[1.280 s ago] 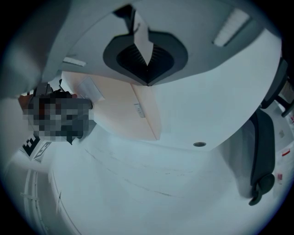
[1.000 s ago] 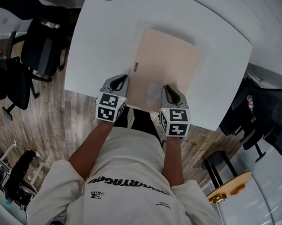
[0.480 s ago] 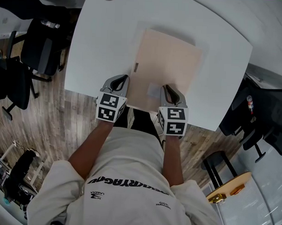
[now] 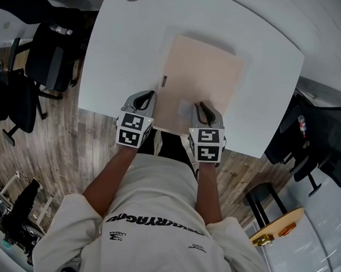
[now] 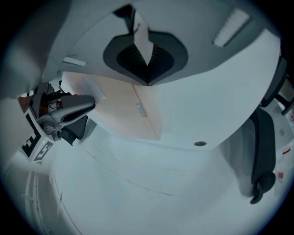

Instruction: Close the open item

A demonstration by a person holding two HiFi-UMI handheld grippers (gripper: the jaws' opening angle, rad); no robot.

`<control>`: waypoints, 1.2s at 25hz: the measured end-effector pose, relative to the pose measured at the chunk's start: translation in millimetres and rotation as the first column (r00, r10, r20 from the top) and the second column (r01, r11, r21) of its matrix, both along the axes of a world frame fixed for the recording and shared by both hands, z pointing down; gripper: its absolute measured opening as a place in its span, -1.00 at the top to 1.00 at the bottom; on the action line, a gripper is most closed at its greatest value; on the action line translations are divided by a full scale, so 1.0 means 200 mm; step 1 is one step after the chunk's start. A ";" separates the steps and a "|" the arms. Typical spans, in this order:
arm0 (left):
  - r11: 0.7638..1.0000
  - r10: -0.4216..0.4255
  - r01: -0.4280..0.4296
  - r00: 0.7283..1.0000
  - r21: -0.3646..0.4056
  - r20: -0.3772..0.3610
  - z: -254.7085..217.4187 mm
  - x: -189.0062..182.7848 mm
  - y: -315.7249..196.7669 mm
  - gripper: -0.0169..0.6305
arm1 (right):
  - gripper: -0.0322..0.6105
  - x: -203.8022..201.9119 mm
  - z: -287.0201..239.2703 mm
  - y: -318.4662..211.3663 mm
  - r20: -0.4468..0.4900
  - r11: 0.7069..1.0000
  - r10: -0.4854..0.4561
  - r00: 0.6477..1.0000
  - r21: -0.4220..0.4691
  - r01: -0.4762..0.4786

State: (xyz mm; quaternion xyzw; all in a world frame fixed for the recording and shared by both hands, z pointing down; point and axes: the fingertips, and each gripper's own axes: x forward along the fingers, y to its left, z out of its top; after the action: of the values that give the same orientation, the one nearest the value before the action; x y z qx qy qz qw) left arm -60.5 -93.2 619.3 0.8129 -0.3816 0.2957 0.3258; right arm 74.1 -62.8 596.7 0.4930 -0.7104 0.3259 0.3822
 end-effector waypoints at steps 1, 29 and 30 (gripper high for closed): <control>1.000 0.000 0.000 1.000 0.001 0.000 0.00 0.00 0.00 0.95 | 0.73 0.00 0.00 0.00 -0.005 1.000 -0.005 1.000 0.001 0.005; 0.997 -0.028 0.027 1.000 0.076 0.010 -0.14 0.00 0.00 0.95 | 0.59 -0.01 -0.15 -0.02 0.072 0.998 -0.007 0.997 0.070 0.002; 0.996 -0.028 0.027 1.000 0.079 0.010 -0.15 0.00 0.00 0.95 | 0.59 0.00 -0.16 -0.03 0.072 0.997 -0.005 0.997 0.075 0.000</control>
State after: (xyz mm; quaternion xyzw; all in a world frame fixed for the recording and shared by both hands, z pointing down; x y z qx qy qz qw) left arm -59.9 -94.1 589.8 0.8182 -0.4061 0.2801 0.2954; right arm 73.2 -67.9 565.6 0.4941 -0.7361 0.3162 0.3379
